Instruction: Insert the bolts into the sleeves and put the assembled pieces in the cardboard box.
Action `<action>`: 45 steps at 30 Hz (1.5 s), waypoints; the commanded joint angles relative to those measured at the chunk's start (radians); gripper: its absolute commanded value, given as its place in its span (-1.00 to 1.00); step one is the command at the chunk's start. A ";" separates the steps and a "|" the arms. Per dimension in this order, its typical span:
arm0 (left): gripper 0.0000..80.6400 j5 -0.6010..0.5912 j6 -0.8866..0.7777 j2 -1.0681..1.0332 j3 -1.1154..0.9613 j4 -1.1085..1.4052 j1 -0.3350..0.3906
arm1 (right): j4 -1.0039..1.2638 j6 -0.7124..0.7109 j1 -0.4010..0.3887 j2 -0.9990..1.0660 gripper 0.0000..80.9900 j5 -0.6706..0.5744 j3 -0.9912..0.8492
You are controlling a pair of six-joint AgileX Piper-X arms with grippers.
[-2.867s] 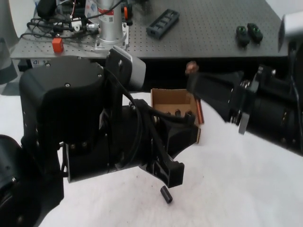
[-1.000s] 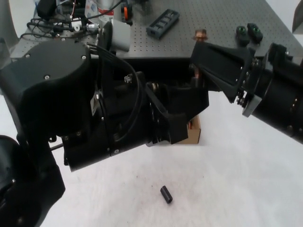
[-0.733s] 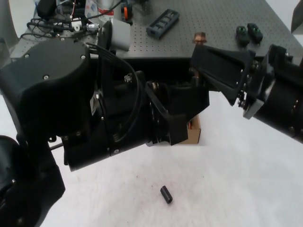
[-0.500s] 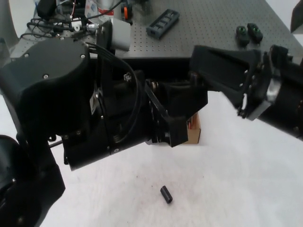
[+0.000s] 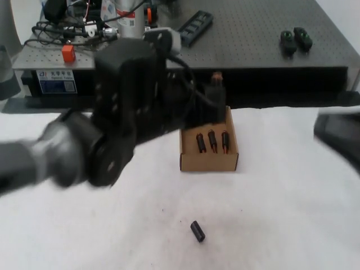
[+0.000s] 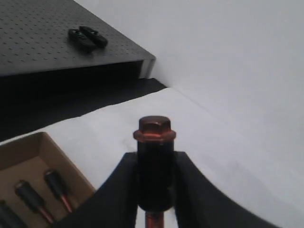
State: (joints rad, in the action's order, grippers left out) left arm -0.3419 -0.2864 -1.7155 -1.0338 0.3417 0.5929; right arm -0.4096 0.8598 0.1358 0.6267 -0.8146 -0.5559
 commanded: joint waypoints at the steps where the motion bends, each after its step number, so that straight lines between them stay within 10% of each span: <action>1: -0.98 0.001 0.028 -0.019 -0.071 0.012 -0.007 | -0.016 0.015 0.006 0.004 -0.81 -0.033 -0.003; 6: -0.98 0.024 0.008 -0.181 -0.256 -0.119 -0.039 | 0.019 0.049 0.006 0.082 -0.81 -0.166 -0.003; 24: -0.98 0.125 0.002 -0.631 -0.969 -0.889 -0.050 | -0.061 -0.113 0.006 0.117 -0.81 -0.055 -0.003; 31: -0.97 0.128 0.002 -0.656 -0.968 -0.963 -0.050 | -0.278 -0.397 -0.012 0.117 -0.81 0.233 -0.003; 36: -0.47 0.128 0.002 -0.655 -0.968 -0.972 -0.050 | -0.403 -0.594 -0.085 0.149 -0.97 0.432 -0.003; 39: -0.16 0.117 0.002 -0.650 -0.968 -0.979 -0.050 | -0.407 -0.622 -0.144 0.208 -0.57 0.464 -0.008; 45: -0.44 0.124 0.101 -0.493 -0.964 -1.105 -0.053 | -0.388 -0.711 -0.286 0.387 -0.43 0.533 -0.062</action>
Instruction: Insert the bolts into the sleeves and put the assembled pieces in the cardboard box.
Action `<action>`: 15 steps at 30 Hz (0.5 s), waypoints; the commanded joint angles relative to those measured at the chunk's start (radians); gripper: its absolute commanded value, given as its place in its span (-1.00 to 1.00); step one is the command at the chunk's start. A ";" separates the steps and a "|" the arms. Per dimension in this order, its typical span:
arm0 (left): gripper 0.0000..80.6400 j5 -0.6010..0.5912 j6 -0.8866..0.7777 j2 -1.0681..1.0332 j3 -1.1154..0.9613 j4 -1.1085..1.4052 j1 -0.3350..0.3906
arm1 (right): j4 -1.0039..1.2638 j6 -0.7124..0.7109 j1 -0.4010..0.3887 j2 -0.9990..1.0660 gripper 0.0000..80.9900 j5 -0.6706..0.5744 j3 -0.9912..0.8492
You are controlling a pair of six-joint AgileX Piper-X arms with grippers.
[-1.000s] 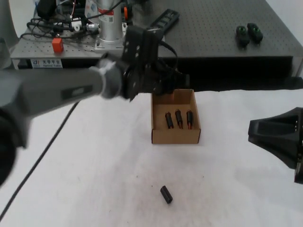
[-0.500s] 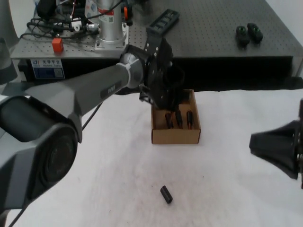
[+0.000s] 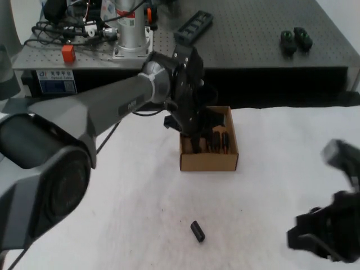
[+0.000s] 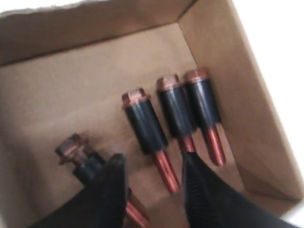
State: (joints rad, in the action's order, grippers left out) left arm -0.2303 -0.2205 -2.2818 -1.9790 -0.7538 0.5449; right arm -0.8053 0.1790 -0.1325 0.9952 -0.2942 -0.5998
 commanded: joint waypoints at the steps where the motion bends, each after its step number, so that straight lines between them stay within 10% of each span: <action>1: -0.48 0.076 0.071 0.115 -0.011 -0.017 -0.004 | 0.007 -0.049 -0.045 0.059 -0.43 0.031 -0.040; 6: -0.51 0.395 0.201 0.344 0.130 -0.017 -0.011 | 0.046 -0.081 -0.166 0.258 -0.43 0.060 -0.171; 15: -0.51 0.348 0.138 0.781 0.706 0.119 -0.053 | 0.061 -0.188 -0.348 0.635 -0.43 0.173 -0.437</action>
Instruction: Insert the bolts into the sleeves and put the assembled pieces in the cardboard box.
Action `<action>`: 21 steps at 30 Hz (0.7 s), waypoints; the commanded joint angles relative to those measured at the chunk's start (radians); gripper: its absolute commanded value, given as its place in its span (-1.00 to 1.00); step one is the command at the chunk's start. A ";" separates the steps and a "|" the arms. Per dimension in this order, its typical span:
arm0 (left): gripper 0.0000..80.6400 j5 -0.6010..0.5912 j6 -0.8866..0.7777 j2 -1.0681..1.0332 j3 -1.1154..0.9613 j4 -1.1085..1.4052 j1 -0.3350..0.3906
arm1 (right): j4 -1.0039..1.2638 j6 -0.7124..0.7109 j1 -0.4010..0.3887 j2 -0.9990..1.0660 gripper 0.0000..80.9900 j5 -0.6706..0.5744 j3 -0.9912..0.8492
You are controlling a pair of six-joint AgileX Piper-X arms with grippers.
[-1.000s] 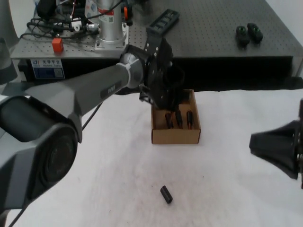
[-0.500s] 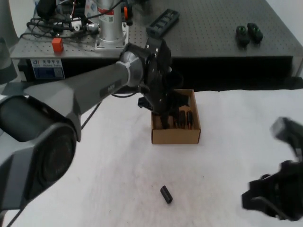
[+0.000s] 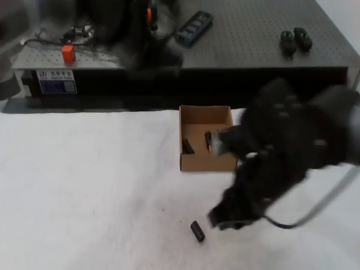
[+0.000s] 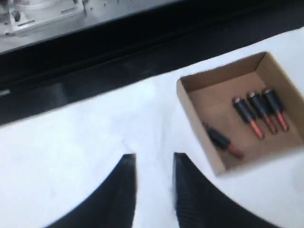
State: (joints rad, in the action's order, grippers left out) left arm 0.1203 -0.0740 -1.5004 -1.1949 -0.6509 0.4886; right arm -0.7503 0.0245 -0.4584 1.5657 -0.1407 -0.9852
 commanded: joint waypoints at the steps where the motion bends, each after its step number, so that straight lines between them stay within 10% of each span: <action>1: -0.51 -0.010 -0.009 0.042 -0.020 0.027 0.004 | 0.004 -0.040 -0.032 0.104 -0.43 0.019 -0.076; 21: -0.51 -0.059 -0.053 0.309 0.260 0.016 0.004 | -0.065 -0.080 -0.068 0.378 -0.43 0.191 -0.245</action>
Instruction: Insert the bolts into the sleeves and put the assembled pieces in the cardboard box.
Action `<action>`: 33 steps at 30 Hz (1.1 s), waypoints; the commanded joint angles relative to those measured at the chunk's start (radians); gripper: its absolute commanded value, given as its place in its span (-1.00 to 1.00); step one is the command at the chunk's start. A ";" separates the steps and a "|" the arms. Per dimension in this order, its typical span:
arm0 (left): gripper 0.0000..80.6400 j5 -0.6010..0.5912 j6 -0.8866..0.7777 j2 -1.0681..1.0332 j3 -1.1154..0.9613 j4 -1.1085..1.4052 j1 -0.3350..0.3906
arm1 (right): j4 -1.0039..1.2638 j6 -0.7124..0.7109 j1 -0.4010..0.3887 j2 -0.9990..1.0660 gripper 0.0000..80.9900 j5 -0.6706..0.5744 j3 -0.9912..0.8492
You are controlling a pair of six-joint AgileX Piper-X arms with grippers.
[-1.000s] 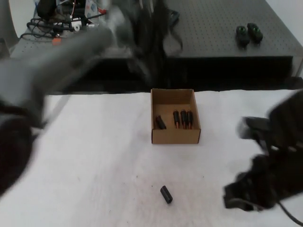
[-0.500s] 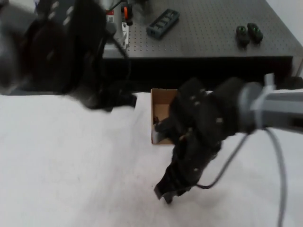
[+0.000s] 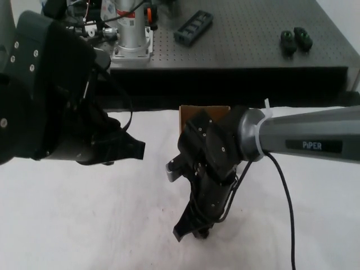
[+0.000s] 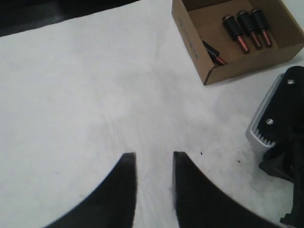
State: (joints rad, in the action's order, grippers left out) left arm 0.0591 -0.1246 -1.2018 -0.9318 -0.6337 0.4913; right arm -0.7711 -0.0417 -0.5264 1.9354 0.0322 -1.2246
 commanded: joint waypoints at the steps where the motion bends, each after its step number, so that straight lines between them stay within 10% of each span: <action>1: -0.51 -0.013 -0.002 0.010 -0.003 -0.003 0.001 | -0.053 -0.021 0.000 0.008 -0.43 0.018 -0.003; 5: -0.51 -0.050 -0.002 0.010 -0.003 -0.009 0.001 | -0.056 -0.023 0.000 0.008 -0.48 0.018 -0.001; 9: -0.51 -0.053 -0.002 0.010 -0.003 -0.009 0.001 | -0.056 -0.025 0.000 0.008 -0.94 0.018 -0.001; 19: -0.34 -0.303 0.148 -0.044 -0.003 -0.031 0.036 | -0.064 -0.036 0.102 -0.182 -0.80 -0.026 0.064; 33: -0.09 -0.376 0.394 -0.451 -0.104 0.056 0.329 | -0.186 0.071 0.354 -0.913 -0.80 -0.096 0.460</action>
State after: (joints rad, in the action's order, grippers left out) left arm -0.2665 0.3270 -1.7273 -1.0732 -0.5867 0.8621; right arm -0.9190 -0.0133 -0.2160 1.1853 -0.0328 -0.8532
